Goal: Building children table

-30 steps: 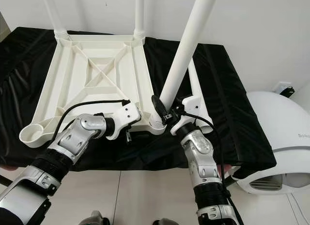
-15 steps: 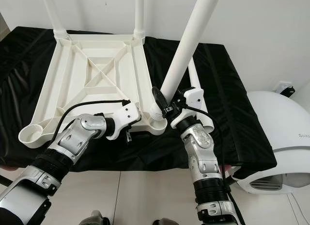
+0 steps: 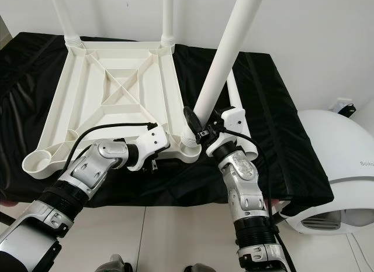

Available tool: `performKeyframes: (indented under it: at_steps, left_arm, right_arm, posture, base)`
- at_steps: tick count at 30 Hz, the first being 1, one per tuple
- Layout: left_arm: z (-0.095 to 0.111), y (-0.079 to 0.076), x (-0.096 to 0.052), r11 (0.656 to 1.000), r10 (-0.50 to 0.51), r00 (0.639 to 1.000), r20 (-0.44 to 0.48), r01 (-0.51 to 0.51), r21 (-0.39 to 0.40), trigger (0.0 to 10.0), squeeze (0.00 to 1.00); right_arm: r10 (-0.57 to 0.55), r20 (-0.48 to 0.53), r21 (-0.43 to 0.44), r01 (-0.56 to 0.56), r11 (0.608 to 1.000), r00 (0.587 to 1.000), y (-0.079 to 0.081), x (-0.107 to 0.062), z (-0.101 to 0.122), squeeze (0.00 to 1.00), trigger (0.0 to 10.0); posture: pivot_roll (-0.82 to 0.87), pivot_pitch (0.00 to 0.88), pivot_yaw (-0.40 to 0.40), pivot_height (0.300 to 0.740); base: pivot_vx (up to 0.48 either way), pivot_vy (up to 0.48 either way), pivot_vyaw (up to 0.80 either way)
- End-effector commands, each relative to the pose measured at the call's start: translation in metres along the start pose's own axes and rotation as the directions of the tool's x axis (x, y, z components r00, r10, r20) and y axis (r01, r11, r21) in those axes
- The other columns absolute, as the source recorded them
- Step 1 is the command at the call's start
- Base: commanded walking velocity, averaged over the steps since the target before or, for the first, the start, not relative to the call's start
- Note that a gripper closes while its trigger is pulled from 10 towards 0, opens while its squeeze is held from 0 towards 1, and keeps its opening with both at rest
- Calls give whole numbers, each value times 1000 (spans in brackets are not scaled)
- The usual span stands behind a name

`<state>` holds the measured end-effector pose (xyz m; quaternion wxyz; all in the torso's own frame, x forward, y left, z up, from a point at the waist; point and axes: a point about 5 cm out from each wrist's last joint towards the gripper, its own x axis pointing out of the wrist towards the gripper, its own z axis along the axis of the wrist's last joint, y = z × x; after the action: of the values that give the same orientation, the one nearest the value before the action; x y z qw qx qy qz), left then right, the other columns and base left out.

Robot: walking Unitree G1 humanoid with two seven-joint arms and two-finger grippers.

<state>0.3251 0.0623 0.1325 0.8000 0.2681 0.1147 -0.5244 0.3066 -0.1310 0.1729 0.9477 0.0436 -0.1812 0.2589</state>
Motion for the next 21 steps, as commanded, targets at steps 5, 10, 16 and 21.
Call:
performKeyframes:
  at_steps: [5,10,16,21]
  left_arm:
    - [-4,1,1,1000,-1,999,-38,1,2,10000,0]
    - [-4,1,0,1000,-3,1000,-30,3,1,4588,0]
    - [-5,1,-1,1000,2,1000,-24,-2,-4,4706,0]
    - [-4,2,-2,1000,3,1000,-12,-3,-13,0,0]
  right_arm:
    - [5,-26,0,-5,1000,1000,-1,-3,-4,0,10000]
    - [14,-32,-3,-14,1000,999,0,-4,-5,0,10000]
    - [22,-50,-4,-22,1000,999,-1,-7,-8,0,10000]
    - [28,-62,-13,-29,1000,998,-5,-7,-9,0,10000]
  posture:
    - [11,36,-40,740]
    - [11,31,-39,740]
    - [12,24,-41,740]
    - [10,19,-45,740]
  base:
    - [0,0,0]
    - [0,0,0]
    - [0,0,0]
    - [0,0,0]
